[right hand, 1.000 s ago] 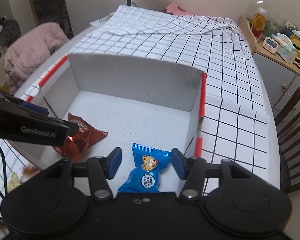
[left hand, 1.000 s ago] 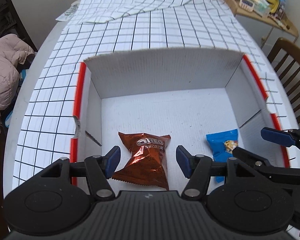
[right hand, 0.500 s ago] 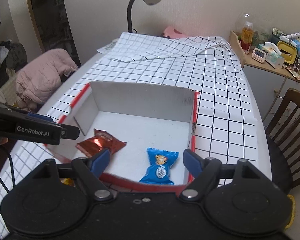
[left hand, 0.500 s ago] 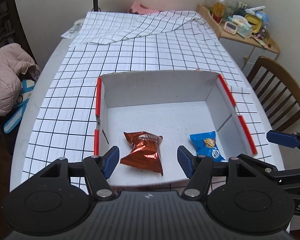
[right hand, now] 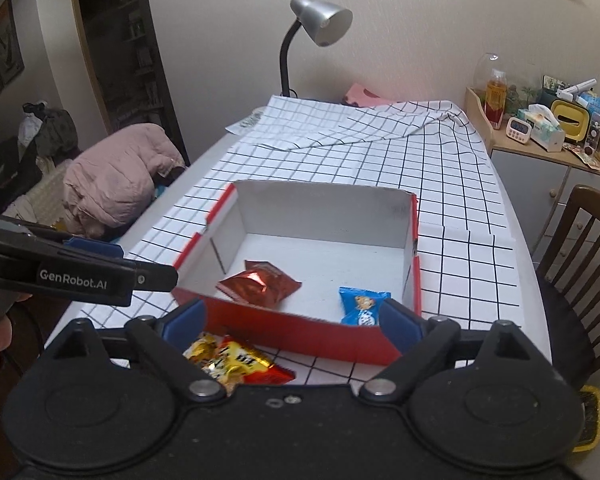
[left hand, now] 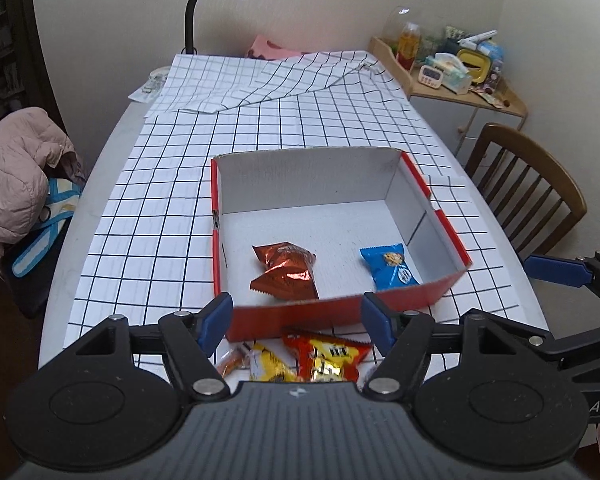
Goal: Organize snacks
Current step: 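Move both tools back to the pile and lower the left tool onto the foil chocolate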
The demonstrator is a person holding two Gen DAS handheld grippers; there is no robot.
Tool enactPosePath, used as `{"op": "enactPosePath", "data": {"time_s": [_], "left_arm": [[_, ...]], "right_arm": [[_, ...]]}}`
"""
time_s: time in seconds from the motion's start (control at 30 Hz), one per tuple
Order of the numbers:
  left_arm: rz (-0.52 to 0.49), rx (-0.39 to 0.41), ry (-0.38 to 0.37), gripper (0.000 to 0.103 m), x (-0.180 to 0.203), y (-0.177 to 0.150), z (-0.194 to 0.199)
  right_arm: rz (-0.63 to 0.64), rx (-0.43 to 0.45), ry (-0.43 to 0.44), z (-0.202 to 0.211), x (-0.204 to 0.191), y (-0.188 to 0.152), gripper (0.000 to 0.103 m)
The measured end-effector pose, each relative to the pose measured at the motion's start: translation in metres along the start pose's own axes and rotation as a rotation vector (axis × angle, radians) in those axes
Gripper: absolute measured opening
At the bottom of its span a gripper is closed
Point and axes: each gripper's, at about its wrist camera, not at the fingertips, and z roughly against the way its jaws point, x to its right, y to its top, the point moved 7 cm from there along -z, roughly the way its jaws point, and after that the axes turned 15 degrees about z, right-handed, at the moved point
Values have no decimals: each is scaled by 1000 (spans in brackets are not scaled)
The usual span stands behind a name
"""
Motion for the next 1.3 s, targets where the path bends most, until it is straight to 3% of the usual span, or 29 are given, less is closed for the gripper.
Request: {"op": "enactPosePath", "data": {"time_s": [0.17, 0.6, 1.07, 1.3], "left_arm": [[-8, 26, -30, 78, -5, -16, 23], [63, 3, -89, 89, -42, -68, 49], [179, -48, 19, 89, -99, -140, 33], [195, -62, 111, 89, -117, -166, 11]], "right_arm": [[-1, 30, 4, 18, -13, -8, 101], [19, 51, 24, 45, -53, -46, 102], [12, -41, 12, 23, -76, -126, 102], [11, -79, 26, 6, -82, -153, 100]]}}
